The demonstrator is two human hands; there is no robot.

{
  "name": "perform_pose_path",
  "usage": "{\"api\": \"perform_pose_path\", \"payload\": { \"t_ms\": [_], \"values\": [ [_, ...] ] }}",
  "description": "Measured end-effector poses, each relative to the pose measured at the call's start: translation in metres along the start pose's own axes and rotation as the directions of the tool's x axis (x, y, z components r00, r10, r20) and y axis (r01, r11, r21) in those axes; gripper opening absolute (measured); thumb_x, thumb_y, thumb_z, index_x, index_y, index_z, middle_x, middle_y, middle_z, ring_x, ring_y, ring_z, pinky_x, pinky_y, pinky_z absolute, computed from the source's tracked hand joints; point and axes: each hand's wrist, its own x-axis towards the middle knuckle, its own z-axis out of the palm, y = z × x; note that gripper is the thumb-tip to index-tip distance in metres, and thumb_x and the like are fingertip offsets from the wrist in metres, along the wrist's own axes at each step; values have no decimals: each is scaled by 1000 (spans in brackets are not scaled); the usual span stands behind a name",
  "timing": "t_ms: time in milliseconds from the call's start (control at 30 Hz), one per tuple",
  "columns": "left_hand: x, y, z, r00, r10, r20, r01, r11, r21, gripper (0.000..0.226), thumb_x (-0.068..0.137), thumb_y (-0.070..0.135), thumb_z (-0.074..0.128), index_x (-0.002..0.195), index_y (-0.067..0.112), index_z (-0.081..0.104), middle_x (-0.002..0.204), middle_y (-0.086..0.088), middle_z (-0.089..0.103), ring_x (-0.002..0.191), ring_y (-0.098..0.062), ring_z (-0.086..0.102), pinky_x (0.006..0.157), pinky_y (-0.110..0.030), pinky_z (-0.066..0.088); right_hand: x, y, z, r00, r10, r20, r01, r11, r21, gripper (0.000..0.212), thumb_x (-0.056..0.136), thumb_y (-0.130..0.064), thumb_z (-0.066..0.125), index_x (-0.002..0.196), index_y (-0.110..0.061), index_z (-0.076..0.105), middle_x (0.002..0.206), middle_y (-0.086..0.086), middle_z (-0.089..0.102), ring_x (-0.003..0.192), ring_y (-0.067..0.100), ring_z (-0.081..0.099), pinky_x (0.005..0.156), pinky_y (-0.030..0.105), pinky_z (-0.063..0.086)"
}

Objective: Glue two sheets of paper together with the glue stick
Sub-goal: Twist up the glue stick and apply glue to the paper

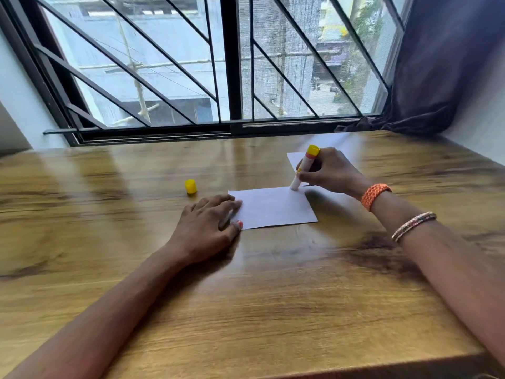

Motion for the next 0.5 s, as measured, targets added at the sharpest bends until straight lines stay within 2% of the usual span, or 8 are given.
{"api": "perform_pose_path", "payload": {
  "t_ms": [167,333,433,500],
  "values": [
    [0,0,-1,1000,9,-26,-10,999,-40,77,65,67,22,130,37,49,142,16,42,133,-10,37,107,-36,28,-4,3,-4,999,33,-18,-33,999,15,7,71,-10,71,76,-14,69,75,7,70,65,17,64,74,40,58],
    [-4,1,-4,998,32,-47,-38,990,-135,70,64,63,31,127,39,48,128,12,41,123,-12,37,93,-29,23,-5,6,-3,997,61,-50,-60,998,12,8,71,-12,71,78,-12,71,79,9,72,73,23,67,75,44,57],
    [-6,8,-5,990,4,-144,-33,979,-203,51,72,45,44,121,36,52,114,17,40,113,-7,34,92,-27,19,-7,5,-2,996,71,-51,-71,997,7,9,70,-14,71,79,-13,71,80,10,72,76,25,69,76,44,57],
    [-1,21,-6,970,1,-244,-64,966,-250,41,77,32,44,115,32,58,109,16,50,106,-5,38,90,-25,19,-7,4,-2,996,75,-50,-74,997,15,9,70,-14,71,79,-13,71,81,10,72,76,24,68,76,44,57]
  ]
}}
